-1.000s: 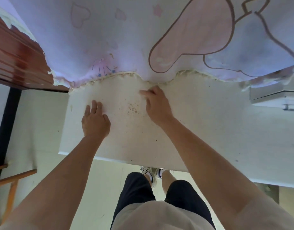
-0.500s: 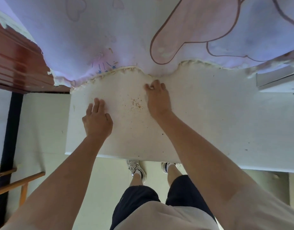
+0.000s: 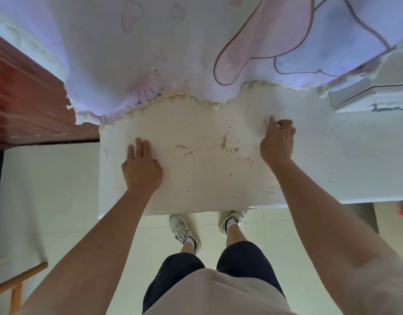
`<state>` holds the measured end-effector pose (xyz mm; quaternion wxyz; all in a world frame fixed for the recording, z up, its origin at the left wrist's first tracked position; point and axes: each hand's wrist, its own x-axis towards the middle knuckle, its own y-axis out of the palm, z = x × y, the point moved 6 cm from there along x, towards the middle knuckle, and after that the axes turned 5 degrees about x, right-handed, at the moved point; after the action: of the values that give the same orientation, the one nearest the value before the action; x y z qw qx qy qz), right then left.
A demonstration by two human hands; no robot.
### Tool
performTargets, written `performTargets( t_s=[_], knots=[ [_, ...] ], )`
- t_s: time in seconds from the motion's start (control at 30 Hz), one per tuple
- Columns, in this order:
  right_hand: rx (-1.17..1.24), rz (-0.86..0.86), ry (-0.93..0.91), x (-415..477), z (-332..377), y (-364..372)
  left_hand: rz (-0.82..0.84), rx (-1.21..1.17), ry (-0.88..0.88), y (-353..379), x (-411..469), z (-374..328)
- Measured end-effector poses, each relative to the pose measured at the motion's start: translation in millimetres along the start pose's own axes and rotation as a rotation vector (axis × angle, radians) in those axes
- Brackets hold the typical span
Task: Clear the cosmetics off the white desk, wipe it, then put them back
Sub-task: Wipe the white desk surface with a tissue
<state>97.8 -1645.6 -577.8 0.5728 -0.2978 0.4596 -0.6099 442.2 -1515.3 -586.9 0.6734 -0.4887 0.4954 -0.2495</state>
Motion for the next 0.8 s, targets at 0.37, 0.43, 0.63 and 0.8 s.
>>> performTargets(
  t_s=[0.37,0.43,0.63,0.8],
  knots=[
    [0.134,0.330,-0.558,-93.9,137.5,69.9,-0.033,-0.022,0.112,11.6,-17.3,1.5],
    [0.279,0.217,-0.484,-80.7,113.0,50.1,-0.026,-0.013,0.100,11.3,-17.1,0.7],
    [0.185,-0.161,0.122,-48.9,-45.1,-12.2,-0.036,0.018,0.083,15.3,-19.8,-1.9],
    [-0.005,-0.126,0.058,-97.8,-13.0,22.5,-0.039,0.003,0.083,13.2,-19.6,0.0]
  ],
)
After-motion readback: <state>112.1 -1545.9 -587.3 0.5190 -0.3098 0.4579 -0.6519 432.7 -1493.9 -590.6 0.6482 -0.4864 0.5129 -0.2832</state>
